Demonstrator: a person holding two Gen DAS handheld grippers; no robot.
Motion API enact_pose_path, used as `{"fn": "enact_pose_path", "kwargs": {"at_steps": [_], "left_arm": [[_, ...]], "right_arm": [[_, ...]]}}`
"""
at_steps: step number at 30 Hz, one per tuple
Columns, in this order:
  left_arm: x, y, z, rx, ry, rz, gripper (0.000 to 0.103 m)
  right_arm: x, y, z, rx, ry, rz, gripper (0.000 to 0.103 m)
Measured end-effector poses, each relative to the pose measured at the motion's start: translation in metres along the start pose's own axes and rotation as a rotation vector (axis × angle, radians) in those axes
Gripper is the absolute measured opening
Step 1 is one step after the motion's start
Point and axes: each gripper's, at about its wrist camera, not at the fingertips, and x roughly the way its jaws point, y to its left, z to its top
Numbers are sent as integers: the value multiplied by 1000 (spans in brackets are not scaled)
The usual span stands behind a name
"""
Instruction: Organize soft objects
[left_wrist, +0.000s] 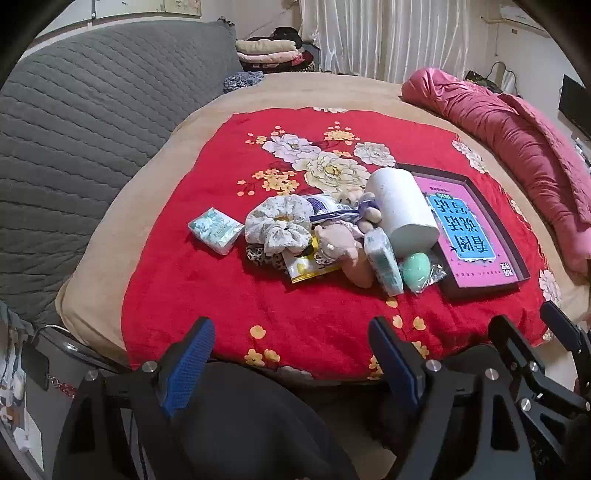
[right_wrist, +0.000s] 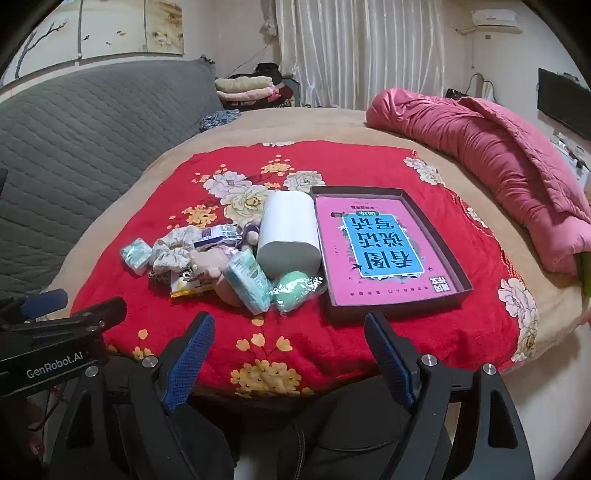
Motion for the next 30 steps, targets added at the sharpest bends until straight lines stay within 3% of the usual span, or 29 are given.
{"fn": "enact_pose_path", "kwargs": {"at_steps": [8,30], "left_arm": [[4,1,1,4,3,-11,84],[-4,-6,2,22,-19,3,84]], "right_arm": [[3,-6,3,10,15,22,84],[-9,2,4,-18,-46,-11,84]]}}
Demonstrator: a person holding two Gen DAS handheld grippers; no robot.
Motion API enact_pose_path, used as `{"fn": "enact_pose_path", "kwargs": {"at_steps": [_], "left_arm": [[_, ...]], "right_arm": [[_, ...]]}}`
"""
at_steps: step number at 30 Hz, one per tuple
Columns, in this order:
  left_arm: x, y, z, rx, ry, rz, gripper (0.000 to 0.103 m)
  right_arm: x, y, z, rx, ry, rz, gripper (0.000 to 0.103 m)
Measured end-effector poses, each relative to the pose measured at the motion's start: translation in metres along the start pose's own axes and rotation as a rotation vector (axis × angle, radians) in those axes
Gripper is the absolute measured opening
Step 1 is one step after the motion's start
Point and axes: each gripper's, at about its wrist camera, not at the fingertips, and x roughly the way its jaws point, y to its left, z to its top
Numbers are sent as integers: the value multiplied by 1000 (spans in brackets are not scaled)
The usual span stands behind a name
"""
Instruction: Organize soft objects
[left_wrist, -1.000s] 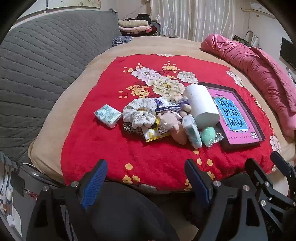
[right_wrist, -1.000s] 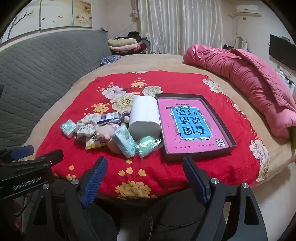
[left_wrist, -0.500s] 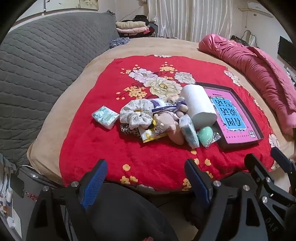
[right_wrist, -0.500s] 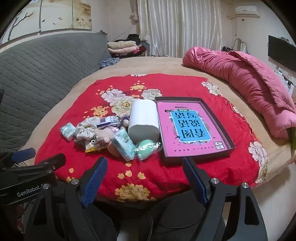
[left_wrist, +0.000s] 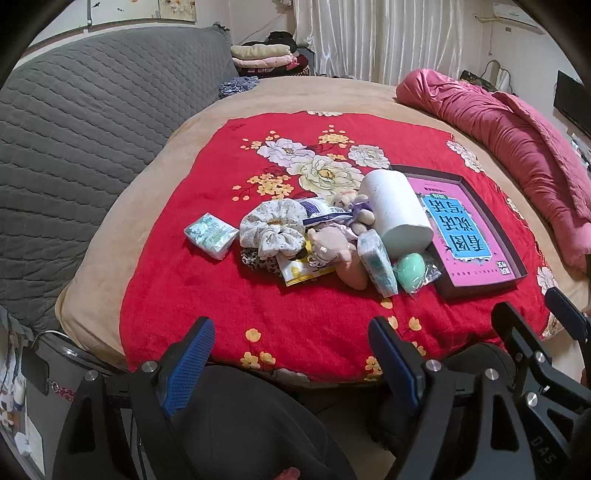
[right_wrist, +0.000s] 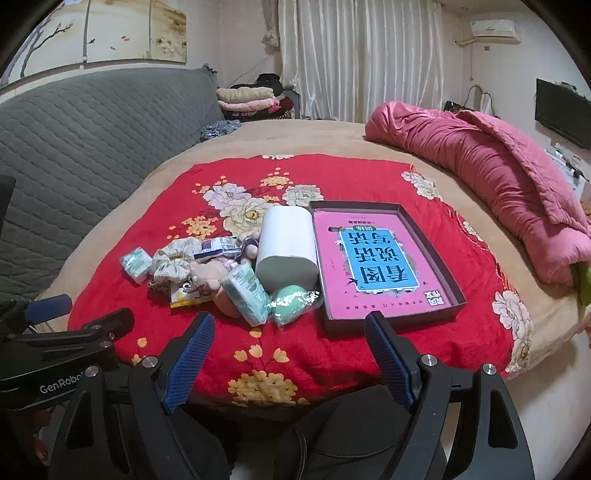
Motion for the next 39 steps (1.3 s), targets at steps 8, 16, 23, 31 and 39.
{"fn": "enact_pose_path", "kwargs": {"at_steps": [8,16,23,31,39], "left_arm": [[0,0,0,-1,1,-1,84],[0,0,-1,-1,-1,1,84],[0,0,-1,0,-2,1,84],[0,-2,-1,0,-1,0,84],[0,-3,-1,2,-2,-2,84]], "right_arm": [[-1,2,0,-11,-10,-8,84],[-1,1,0,-9,-9,-10,84],[-1,1,0,-9,-10,-8,84],[-1,1,1,-12,-11,-9,84],[-1,2,1,-11,-14,-12,84]]}}
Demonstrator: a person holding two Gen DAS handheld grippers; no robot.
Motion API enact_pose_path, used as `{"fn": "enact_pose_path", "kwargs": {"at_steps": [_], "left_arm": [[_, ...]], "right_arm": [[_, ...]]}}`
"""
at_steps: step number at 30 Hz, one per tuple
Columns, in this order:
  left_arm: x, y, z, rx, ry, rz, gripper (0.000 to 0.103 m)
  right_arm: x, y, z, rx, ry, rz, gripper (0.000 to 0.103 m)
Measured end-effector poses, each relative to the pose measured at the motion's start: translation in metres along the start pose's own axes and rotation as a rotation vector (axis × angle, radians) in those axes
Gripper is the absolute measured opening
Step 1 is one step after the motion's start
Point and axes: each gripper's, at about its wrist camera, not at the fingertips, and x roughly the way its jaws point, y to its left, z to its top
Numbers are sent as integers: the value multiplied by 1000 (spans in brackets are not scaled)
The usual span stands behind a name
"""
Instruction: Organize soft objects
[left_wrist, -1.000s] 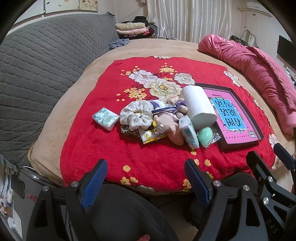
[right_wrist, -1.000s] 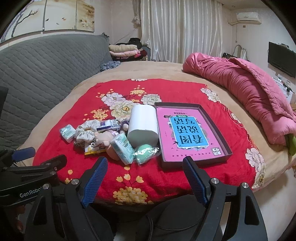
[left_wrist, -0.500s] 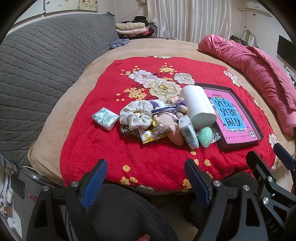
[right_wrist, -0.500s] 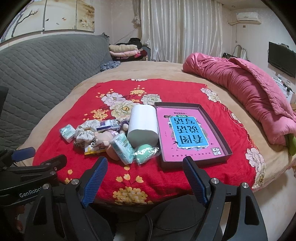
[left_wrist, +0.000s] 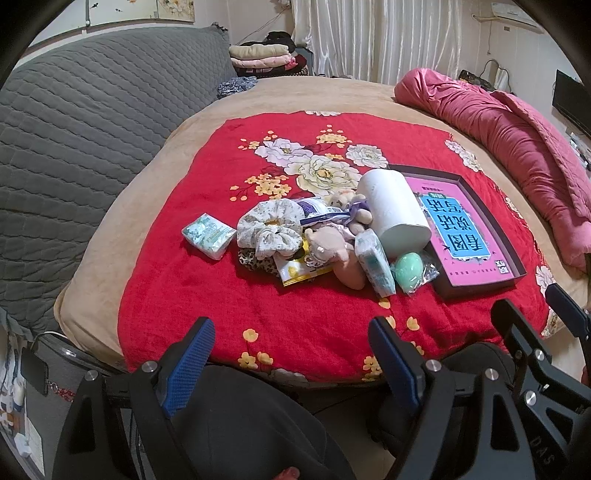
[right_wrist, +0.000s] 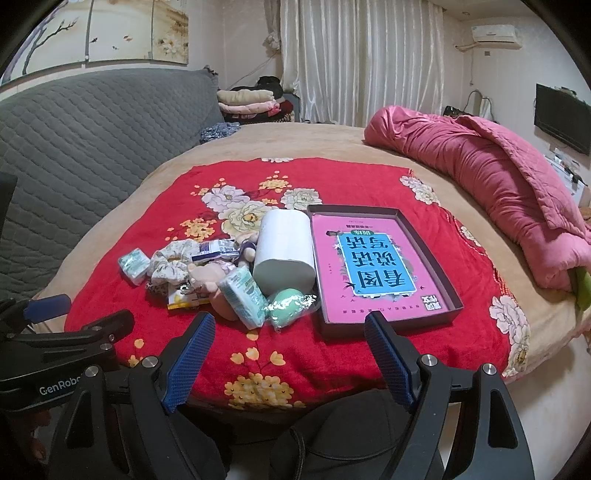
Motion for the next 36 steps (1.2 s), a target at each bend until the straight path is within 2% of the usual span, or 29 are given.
{"fn": "enact_pose_path", "kwargs": {"at_steps": [9,15,23,32,36], "left_arm": [[3,-1,0,-4,-6,-22,84],[17,17,-1,-44,11,-17,84],[47,47,0,-119,43,15,85],[83,79,12,-193,82,40,85],[105,100,27,-248,108,17,85]], "right_arm": [[2,1,0,-7,-4,-5,84],[15,4,-2,-20,2,24,84],[51,16,-8,-61,47,77,84],[97,19,0,-73,62,73,84],[120,30,-1,-128,79,80,84]]}}
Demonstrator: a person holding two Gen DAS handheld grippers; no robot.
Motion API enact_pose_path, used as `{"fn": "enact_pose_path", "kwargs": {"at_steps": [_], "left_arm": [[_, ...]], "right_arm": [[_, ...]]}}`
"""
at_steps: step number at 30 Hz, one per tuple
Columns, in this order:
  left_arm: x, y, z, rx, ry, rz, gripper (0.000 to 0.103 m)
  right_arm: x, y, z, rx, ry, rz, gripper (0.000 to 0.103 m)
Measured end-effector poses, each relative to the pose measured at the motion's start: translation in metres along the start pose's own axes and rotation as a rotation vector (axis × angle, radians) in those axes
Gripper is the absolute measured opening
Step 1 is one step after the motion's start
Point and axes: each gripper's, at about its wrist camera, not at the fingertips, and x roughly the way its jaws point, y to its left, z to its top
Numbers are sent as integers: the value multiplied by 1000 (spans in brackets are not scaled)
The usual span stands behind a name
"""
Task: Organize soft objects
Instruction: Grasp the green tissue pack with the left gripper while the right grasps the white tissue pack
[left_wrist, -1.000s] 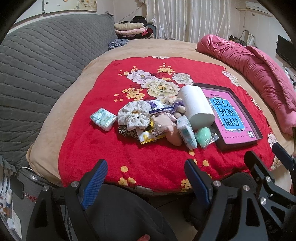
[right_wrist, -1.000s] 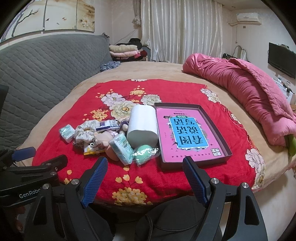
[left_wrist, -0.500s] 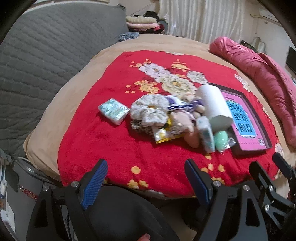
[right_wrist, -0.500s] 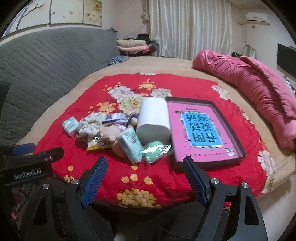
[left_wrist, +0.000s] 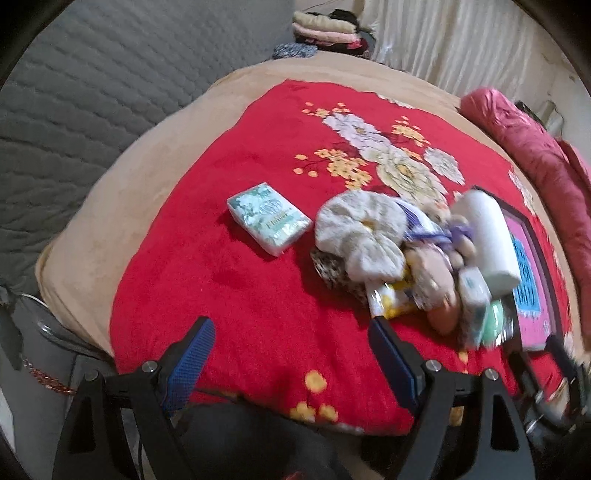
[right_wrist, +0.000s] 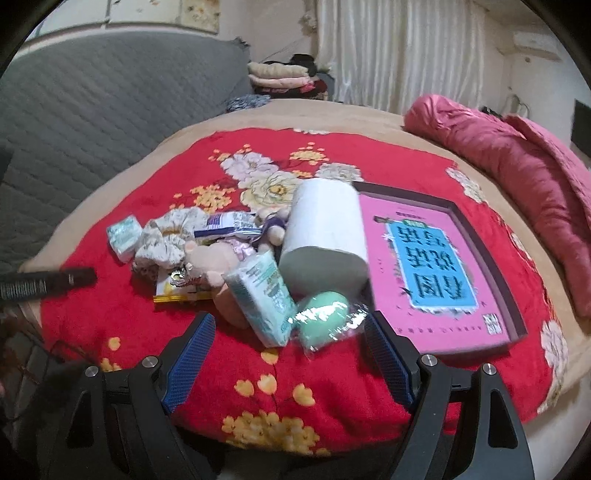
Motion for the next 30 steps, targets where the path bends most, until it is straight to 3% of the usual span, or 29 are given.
{"fn": "enact_pose_path", "kwargs": {"at_steps": [8,14,18,21,26,30], "left_arm": [[53,42,51,-139,67,9,85],[89,61,72,-285,101,-92,84],[113,70,77,-369,132,-127,71],[126,73,79,-410,142,-162,68],[134,70,88,-417,129,-187,50],[140,71,90,-444,133,-226,36]], "right_arm": [[48,19,3,-115,31,-13,84],[64,22,10,-160,6,-11,84],[70,25,9,-192,2,-16,84],[74,26,9,-198,5,-11,83],[78,26,11,-196,-8,0,68],[77,27,13,-207,-27,28,35]]}}
